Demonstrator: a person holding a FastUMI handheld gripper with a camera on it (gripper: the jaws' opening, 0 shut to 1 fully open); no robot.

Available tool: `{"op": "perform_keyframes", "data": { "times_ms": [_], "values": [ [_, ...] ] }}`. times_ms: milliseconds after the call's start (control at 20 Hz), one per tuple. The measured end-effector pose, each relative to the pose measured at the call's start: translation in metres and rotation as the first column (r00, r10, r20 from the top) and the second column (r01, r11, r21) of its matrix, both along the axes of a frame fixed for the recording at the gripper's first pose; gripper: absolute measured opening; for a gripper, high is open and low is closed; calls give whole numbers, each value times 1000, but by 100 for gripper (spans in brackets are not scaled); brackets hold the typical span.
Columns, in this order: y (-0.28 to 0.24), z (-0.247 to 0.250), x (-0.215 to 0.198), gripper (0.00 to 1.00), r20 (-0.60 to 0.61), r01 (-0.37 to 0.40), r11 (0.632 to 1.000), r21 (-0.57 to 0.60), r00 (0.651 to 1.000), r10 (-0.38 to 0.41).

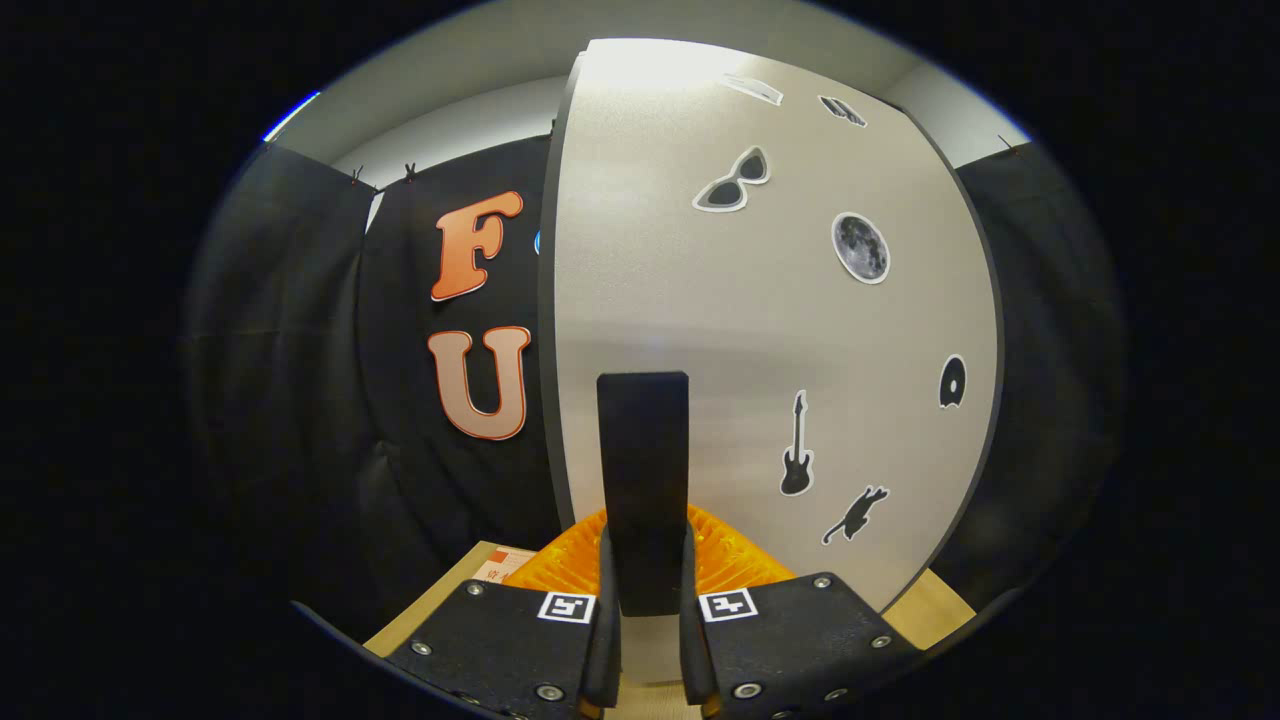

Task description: Open the shoe cabinet door, grab the shoes and put them into the shoe cabinet, then close the shoe cabinet door.

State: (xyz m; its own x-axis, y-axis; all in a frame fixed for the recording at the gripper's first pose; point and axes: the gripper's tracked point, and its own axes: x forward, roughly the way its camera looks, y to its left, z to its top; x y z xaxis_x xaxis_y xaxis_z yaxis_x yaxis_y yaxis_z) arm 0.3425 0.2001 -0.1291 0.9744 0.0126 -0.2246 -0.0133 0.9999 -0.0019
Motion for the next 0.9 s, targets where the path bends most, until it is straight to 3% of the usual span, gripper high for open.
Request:
{"op": "perform_keyframes", "data": {
  "times_ms": [650, 900],
  "values": [
    [-30, 7, -45, 20, -3, 3, 999, -47, 1000, -3],
    [-45, 10, -63, 20, 8, -61, 997, -50, 998, 61]
  ]
}}
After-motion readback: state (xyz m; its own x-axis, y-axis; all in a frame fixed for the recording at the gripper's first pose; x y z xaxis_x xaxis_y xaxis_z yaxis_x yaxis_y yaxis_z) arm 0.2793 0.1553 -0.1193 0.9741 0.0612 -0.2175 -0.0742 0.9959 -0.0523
